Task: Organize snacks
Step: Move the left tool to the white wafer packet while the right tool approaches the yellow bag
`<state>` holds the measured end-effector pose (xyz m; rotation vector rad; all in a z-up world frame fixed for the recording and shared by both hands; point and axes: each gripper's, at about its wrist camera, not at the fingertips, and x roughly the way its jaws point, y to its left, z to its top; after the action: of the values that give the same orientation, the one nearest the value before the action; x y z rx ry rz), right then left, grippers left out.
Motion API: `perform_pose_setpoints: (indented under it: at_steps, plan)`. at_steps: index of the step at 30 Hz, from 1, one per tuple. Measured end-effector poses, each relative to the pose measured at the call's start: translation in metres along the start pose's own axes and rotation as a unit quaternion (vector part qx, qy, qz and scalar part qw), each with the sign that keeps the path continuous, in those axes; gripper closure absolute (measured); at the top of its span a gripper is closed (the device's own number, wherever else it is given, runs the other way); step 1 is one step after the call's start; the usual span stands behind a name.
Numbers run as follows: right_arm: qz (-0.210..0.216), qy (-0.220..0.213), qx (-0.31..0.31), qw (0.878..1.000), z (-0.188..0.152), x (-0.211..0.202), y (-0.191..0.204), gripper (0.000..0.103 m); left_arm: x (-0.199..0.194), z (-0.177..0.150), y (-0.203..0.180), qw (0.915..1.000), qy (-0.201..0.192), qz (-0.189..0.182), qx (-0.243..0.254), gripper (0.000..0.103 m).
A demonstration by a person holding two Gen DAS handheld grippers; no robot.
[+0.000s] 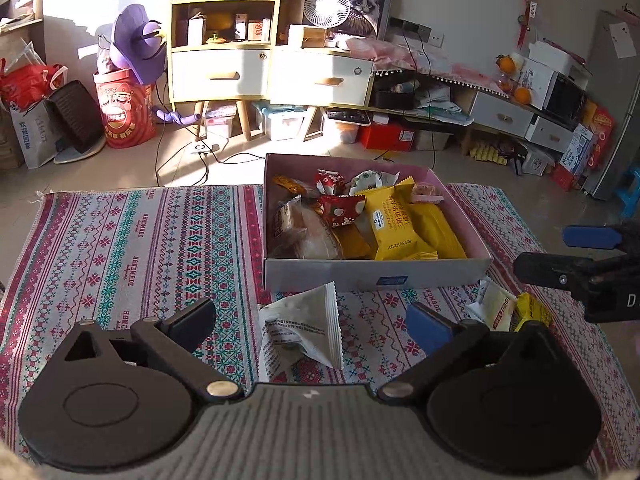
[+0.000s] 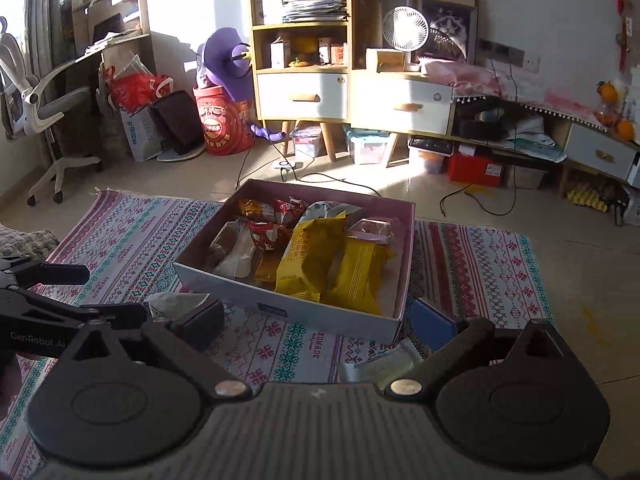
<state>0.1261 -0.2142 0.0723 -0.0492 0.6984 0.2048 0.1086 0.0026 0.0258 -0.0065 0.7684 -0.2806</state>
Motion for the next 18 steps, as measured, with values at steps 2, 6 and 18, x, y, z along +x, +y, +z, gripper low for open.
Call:
perform_pose_setpoints:
  at_steps: [2,6,18]
  plan:
    - [0.000,0.004,0.000,1.000,-0.006,-0.002,0.000,0.003,-0.003,-0.006,0.000,1.0000,0.002,0.002,0.001,0.000]
    - [0.000,0.013,0.006,1.000,-0.018,-0.002,0.000,0.003,-0.005,-0.016,0.000,1.0000,0.008,0.005,0.000,0.000]
    - [-0.012,0.036,0.013,0.999,-0.056,-0.005,-0.016,0.003,-0.006,-0.059,-0.010,0.9990,0.022,0.017,-0.036,0.000]
